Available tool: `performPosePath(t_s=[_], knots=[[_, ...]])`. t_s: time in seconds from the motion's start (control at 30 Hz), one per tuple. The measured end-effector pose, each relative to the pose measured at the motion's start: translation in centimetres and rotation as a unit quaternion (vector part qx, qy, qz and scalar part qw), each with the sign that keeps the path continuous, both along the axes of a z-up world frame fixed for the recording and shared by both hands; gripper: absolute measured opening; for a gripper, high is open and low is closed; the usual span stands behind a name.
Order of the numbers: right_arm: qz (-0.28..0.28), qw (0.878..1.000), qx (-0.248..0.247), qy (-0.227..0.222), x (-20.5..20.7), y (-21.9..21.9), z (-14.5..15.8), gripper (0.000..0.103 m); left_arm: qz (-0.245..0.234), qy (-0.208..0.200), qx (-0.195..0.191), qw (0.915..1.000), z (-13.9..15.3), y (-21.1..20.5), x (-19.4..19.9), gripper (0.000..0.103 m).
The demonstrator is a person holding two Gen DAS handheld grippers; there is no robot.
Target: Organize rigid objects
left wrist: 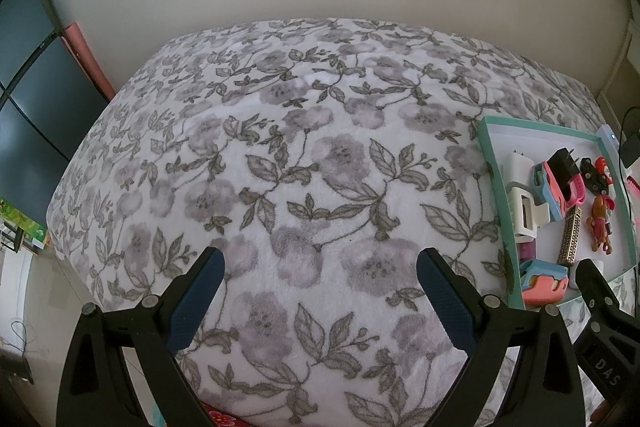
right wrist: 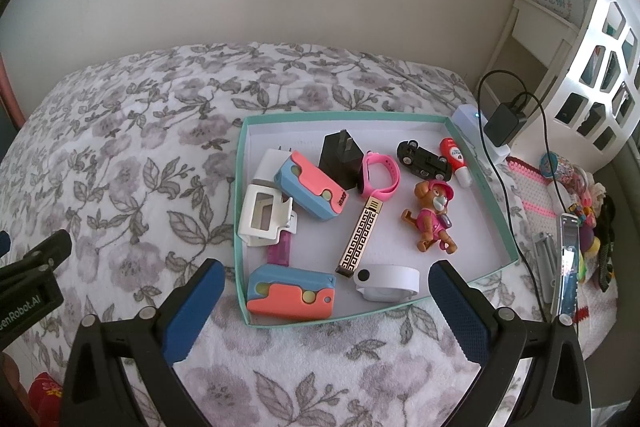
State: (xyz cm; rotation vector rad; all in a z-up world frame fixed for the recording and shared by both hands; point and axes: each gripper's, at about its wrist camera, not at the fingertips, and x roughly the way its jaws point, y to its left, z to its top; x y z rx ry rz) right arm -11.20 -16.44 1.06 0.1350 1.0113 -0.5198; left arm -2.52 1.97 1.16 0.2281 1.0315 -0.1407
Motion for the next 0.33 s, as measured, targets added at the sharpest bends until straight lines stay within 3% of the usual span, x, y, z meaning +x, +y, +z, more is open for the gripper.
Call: performPosePath(t_s=[0.33], knots=[[0.002,1.000,0.000,0.001,0.08,0.01,-0.07,0.103,0.003,-0.005,-0.001,1.0000,0.16,-0.12,-0.16,0.097]])
